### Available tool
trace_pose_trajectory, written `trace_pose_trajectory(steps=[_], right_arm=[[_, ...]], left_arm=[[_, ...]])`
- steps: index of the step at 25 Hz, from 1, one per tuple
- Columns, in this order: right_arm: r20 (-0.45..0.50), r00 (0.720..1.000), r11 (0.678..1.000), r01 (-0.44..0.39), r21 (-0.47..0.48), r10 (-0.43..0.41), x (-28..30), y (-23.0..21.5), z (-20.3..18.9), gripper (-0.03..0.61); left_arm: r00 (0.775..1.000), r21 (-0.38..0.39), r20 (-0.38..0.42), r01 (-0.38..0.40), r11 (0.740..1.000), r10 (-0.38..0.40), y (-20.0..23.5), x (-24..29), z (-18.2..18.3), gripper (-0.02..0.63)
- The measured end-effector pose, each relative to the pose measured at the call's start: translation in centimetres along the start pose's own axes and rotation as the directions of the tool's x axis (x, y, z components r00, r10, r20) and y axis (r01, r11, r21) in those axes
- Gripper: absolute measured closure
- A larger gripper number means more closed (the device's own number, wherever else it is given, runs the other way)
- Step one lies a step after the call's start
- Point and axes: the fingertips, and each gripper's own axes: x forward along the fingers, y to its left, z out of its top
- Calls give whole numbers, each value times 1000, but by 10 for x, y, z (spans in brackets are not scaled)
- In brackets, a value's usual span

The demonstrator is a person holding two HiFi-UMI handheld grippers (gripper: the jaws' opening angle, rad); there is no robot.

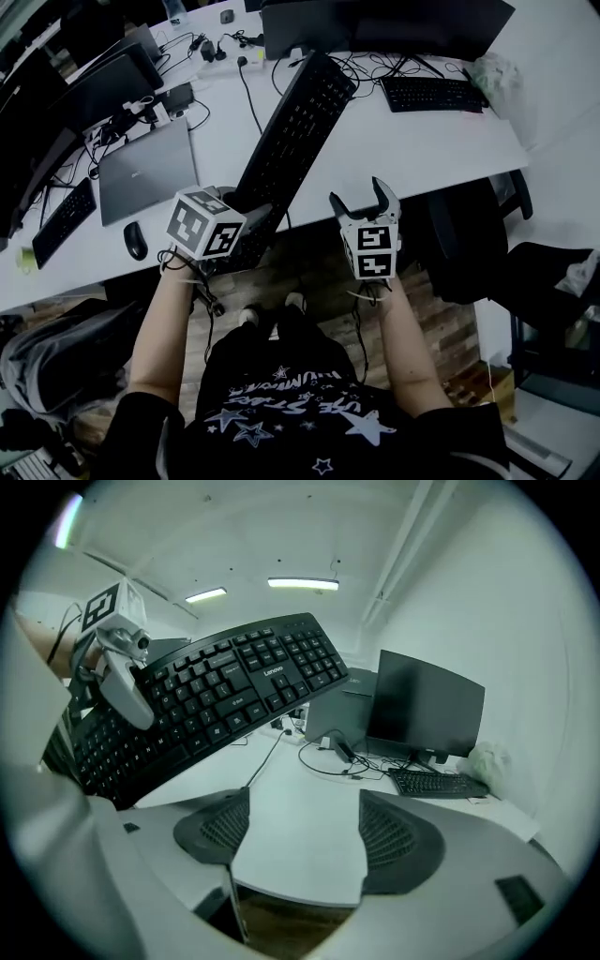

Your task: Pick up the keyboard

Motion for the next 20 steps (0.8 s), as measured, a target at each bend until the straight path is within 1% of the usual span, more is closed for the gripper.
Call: trace_pose_trajectory(steps=[1,4,7,9,11,12,16,20], right_arm=[[-3,1000,1000,-1,2,1,-5,2,2,225],[-20,1000,1000,3,-10,-3,-18,12,1,276],[-47,999,999,26,-18,-27,-33,26,-6,358],[-56,997,998,60,-8,-61,-46,34,-8,444],[-55,993,995,101,10,-101,-60,43,-8,556],[-54,992,993,115,17,-114,-67,49,-8,569],[-58,987,988,153,20,-152,-90,77,-8,571],[-59,978,979,202,10,-201,-113,98,-9,571]], left_arm=[[1000,-7,8,4,1000,-4,-3,-4,-2,525],[999,-23,33,0,1000,1,-8,-15,-13,525],[998,-40,63,8,999,-6,-13,-25,-28,525],[996,-40,84,18,999,-14,-18,-33,-38,525],[995,-30,99,35,999,-32,-24,-42,-47,525],[994,-25,105,45,999,-42,-28,-47,-52,525],[991,-8,113,71,997,-70,-38,-66,-71,525],[987,-9,134,85,996,-83,-45,-86,-90,525]])
